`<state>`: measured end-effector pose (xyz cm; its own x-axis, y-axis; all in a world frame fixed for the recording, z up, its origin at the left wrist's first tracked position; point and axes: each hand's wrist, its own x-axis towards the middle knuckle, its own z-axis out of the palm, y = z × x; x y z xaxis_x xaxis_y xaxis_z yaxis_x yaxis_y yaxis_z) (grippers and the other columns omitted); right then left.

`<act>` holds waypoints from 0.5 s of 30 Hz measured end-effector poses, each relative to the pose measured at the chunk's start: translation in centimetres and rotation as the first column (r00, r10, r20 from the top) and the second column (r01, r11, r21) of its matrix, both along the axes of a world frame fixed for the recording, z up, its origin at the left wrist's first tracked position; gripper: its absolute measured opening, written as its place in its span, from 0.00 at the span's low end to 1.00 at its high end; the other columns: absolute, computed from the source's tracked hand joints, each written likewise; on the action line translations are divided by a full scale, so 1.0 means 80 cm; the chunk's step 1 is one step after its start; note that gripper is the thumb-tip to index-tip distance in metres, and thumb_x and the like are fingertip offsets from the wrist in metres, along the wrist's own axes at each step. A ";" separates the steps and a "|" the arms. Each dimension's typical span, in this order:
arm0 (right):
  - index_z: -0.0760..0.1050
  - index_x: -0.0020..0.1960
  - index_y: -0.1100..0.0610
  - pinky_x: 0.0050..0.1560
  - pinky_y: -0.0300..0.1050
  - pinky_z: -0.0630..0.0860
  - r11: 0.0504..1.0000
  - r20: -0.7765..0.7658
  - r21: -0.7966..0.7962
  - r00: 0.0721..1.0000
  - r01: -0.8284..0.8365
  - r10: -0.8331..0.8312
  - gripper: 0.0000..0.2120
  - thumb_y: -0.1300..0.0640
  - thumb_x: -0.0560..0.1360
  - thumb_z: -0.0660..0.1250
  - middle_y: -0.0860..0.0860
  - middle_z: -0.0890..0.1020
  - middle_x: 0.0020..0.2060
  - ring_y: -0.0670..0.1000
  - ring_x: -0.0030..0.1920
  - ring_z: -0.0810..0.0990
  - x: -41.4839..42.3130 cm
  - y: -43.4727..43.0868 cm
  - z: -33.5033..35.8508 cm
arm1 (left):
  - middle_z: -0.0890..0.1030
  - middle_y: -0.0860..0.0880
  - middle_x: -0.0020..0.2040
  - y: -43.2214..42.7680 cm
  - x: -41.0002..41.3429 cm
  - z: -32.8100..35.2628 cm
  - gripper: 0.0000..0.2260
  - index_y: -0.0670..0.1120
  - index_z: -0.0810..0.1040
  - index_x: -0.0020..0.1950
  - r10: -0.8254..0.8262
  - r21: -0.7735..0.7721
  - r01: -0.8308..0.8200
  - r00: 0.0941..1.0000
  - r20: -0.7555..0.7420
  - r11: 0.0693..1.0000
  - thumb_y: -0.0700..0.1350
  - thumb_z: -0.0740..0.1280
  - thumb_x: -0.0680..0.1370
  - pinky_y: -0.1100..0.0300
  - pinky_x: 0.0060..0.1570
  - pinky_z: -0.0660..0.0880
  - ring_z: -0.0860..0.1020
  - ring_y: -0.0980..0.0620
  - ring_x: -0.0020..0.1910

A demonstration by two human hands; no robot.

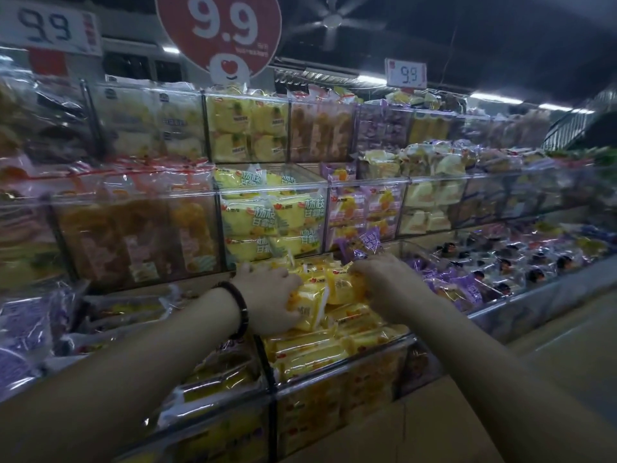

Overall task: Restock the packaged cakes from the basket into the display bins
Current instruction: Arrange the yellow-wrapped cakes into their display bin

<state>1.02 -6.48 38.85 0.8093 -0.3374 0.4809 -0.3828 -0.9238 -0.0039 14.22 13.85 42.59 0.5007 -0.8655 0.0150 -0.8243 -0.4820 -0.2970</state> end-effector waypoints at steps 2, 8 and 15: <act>0.76 0.67 0.49 0.62 0.53 0.77 1.000 0.016 -0.013 1.000 0.001 -0.001 0.22 0.64 0.76 0.72 0.49 0.80 0.57 0.54 0.62 0.75 0.000 0.001 -0.001 | 0.68 0.48 0.77 0.001 -0.002 -0.005 0.29 0.54 0.61 0.80 0.024 -0.008 -0.023 0.996 0.091 1.000 0.66 0.54 0.82 0.34 0.75 0.53 0.66 0.43 0.76; 0.73 0.73 0.48 0.64 0.54 0.79 0.990 0.053 0.085 0.992 -0.116 0.111 0.28 0.67 0.77 0.70 0.50 0.77 0.65 0.53 0.67 0.73 0.014 0.017 0.000 | 0.68 0.46 0.77 -0.004 -0.002 -0.013 0.31 0.51 0.60 0.79 0.109 -0.121 -0.092 0.983 0.146 0.988 0.67 0.56 0.82 0.34 0.74 0.58 0.67 0.40 0.75; 0.64 0.79 0.44 0.73 0.56 0.72 0.962 -0.007 0.250 0.994 -0.107 0.112 0.37 0.67 0.76 0.70 0.48 0.68 0.75 0.53 0.76 0.66 0.017 0.013 -0.011 | 0.61 0.42 0.80 -0.012 -0.011 -0.039 0.33 0.49 0.51 0.83 0.157 -0.156 -0.135 0.978 0.139 0.978 0.65 0.53 0.83 0.33 0.76 0.56 0.59 0.36 0.79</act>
